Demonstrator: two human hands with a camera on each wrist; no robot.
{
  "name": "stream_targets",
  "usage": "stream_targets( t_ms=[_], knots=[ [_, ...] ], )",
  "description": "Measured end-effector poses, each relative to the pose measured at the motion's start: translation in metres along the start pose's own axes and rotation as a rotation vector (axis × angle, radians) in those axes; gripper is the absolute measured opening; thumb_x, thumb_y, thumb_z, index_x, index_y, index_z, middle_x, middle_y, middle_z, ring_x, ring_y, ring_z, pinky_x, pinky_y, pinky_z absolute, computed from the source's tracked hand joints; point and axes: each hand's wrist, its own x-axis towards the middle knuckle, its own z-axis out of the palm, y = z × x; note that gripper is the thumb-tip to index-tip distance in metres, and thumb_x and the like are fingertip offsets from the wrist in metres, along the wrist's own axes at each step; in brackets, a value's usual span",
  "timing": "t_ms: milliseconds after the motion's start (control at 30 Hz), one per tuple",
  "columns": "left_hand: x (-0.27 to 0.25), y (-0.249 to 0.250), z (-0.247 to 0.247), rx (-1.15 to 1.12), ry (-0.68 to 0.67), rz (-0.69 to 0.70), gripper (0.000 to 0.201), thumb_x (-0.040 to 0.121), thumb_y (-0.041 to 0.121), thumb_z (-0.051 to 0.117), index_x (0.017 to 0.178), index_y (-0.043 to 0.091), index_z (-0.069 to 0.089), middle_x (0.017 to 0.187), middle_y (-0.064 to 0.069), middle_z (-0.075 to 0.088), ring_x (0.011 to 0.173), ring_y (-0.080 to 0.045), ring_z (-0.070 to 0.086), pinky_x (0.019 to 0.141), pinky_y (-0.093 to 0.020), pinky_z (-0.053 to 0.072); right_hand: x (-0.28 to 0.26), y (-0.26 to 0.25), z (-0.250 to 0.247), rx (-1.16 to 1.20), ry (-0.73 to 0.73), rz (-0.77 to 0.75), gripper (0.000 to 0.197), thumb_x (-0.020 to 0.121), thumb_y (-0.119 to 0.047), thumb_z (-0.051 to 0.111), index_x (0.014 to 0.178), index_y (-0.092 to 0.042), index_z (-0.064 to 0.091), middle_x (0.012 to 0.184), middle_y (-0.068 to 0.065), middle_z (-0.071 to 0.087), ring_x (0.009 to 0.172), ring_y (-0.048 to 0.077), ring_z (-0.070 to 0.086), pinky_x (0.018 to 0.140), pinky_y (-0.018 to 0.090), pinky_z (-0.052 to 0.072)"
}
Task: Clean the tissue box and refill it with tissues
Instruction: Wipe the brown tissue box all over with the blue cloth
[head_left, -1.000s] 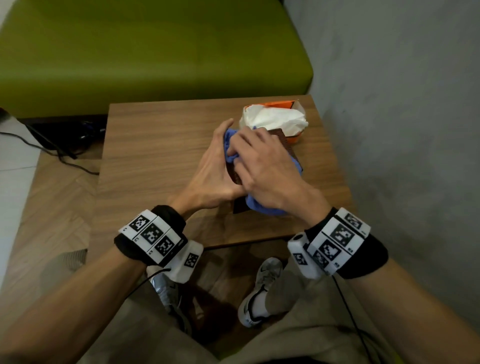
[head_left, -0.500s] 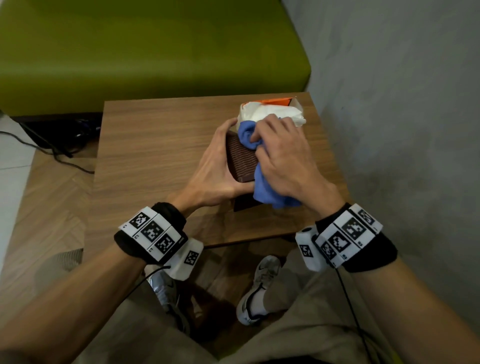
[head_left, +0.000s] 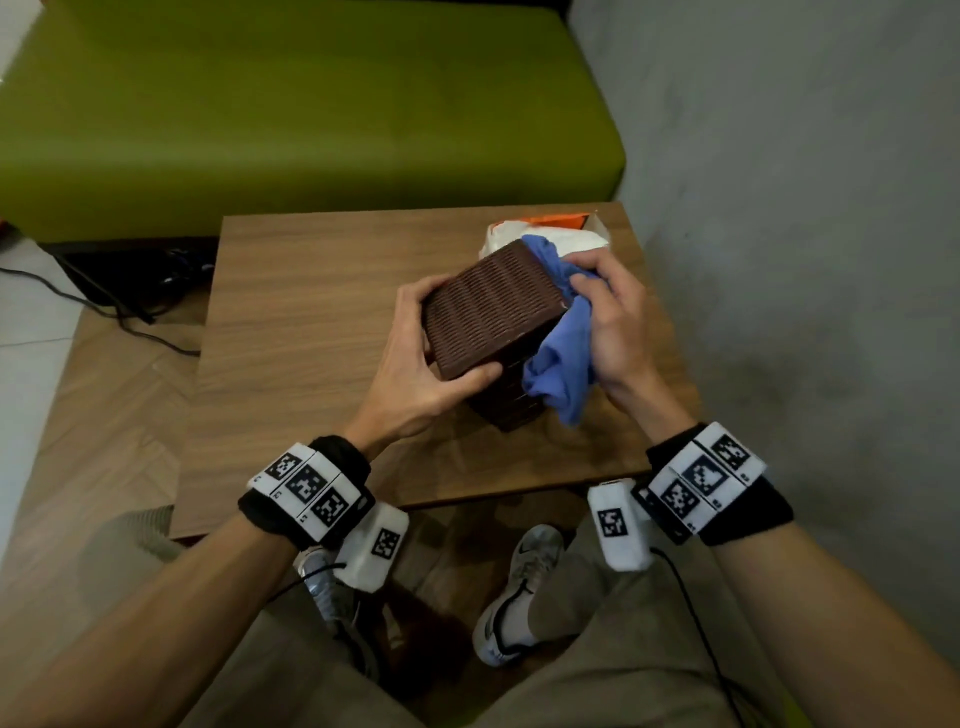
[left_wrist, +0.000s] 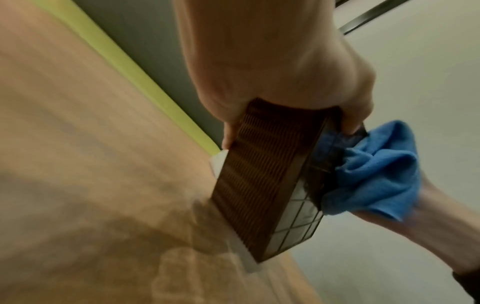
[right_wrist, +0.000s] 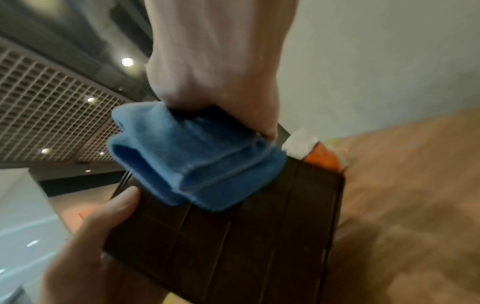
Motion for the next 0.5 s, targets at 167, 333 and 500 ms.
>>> stream_targets(
  t_ms=[167,333,500],
  knots=[
    [-0.003,-0.023,-0.009,0.007,-0.184,-0.132,0.103,0.062,0.046,0.081,0.141,0.017,0.022,0.141,-0.004,0.039,0.132,-0.014,0.044,0.111,-0.040,0.040,-0.013,-0.004,0.019,-0.336,-0.040,-0.275,0.017,0.089,-0.005,0.051,0.096,-0.012,0.064,0.097,0.000,0.063,0.094,0.014,0.057,0.083,0.024,0.043],
    [-0.005,-0.019,-0.004,0.010,-0.175,-0.110,0.097,0.060,0.040,0.078,0.141,0.011,0.034,0.134,0.002,0.050,0.124,0.002,0.049,0.104,-0.016,0.038,-0.047,0.004,0.060,-0.818,-0.292,-0.529,0.020,0.087,-0.016,0.050,0.100,-0.012,0.065,0.107,0.004,0.064,0.101,0.023,0.054,0.083,0.039,0.043],
    [-0.005,-0.023,-0.007,0.105,-0.136,-0.088,0.104,0.055,0.040,0.090,0.139,0.011,0.035,0.131,0.000,0.052,0.119,-0.012,0.054,0.104,-0.040,0.045,-0.028,0.014,0.026,-0.912,-0.335,-0.494,0.026,0.088,-0.023,0.041,0.103,-0.014,0.061,0.111,0.003,0.061,0.103,0.021,0.051,0.085,0.041,0.043]
  ],
)
